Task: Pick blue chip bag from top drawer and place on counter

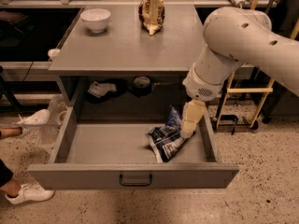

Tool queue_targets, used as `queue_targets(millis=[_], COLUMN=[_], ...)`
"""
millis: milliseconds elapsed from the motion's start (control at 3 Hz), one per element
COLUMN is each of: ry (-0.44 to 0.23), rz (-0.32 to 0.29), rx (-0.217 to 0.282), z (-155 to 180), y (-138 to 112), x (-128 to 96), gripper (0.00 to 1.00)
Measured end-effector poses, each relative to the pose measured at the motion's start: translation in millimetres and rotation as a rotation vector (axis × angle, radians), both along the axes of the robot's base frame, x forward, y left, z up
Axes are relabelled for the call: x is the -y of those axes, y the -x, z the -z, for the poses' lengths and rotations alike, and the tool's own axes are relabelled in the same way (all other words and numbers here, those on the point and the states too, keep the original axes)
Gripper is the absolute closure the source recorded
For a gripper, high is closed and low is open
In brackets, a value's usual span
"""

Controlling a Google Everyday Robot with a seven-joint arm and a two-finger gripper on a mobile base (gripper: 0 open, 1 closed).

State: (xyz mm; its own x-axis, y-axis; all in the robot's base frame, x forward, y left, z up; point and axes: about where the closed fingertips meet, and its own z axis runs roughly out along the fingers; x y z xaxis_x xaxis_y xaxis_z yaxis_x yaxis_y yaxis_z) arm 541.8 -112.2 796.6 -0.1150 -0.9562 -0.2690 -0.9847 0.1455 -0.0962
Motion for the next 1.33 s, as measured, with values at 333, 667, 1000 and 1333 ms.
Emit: queue_targets(millis=[333,667,1000,1333], ry=[-0.052,-0.144,-0.219,-0.219], rz=[-0.021,-0.036,-0.05,-0.05], rx=[-0.071,-0.177,-0.267,-0.267], z=[30,86,142,142], y=[-10,-28,-42,-42], x=[-11,-35,-63,-63], gripper=[0.0,0.0,0.0,0.0])
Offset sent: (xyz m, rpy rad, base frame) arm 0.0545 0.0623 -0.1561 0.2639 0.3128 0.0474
